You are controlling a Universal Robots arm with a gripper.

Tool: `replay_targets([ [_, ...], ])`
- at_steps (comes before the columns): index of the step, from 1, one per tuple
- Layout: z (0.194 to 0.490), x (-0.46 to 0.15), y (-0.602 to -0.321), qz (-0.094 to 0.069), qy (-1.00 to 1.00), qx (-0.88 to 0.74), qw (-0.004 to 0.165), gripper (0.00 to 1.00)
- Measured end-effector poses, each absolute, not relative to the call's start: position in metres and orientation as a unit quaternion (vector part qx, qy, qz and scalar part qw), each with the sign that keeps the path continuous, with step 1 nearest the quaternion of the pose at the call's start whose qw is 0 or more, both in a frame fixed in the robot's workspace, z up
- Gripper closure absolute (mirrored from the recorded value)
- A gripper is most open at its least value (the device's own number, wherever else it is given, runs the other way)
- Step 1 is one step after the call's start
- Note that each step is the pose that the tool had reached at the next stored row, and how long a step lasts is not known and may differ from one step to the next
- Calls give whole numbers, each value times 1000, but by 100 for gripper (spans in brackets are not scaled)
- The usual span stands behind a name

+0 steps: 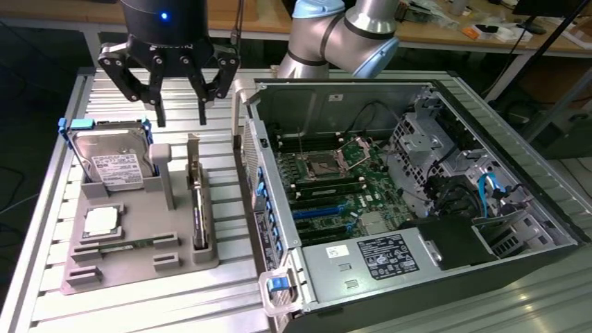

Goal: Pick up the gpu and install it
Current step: 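Pick up the gpu and move the gpu toward the slot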

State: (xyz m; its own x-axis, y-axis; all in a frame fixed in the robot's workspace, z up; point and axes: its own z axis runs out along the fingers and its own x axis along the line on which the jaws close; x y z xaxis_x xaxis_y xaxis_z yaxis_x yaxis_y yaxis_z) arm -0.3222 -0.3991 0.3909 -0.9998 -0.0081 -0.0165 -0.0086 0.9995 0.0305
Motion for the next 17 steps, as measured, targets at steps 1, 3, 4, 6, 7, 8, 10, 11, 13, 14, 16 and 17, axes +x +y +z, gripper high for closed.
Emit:
replay_targets([
  [1,390,-322,-399,15,1000,-7,7,46],
  [3,387,-322,-399,14,1000,-11,6,46],
  [4,386,-322,-399,14,1000,-12,6,46],
  [6,382,-322,-399,14,1000,-14,6,46],
  [7,381,-322,-399,14,1000,-15,5,46],
  [8,378,-322,-399,14,1000,-16,5,46],
  [10,375,-322,-399,14,1000,-16,5,46],
  [11,375,-322,-399,14,1000,-16,5,46],
  [13,374,-322,-402,15,1000,-16,5,46],
  [14,374,-322,-403,16,1000,-16,5,46],
  [16,374,-322,-405,18,1000,-16,5,46],
  [17,374,-322,-405,18,1000,-16,5,46],
])
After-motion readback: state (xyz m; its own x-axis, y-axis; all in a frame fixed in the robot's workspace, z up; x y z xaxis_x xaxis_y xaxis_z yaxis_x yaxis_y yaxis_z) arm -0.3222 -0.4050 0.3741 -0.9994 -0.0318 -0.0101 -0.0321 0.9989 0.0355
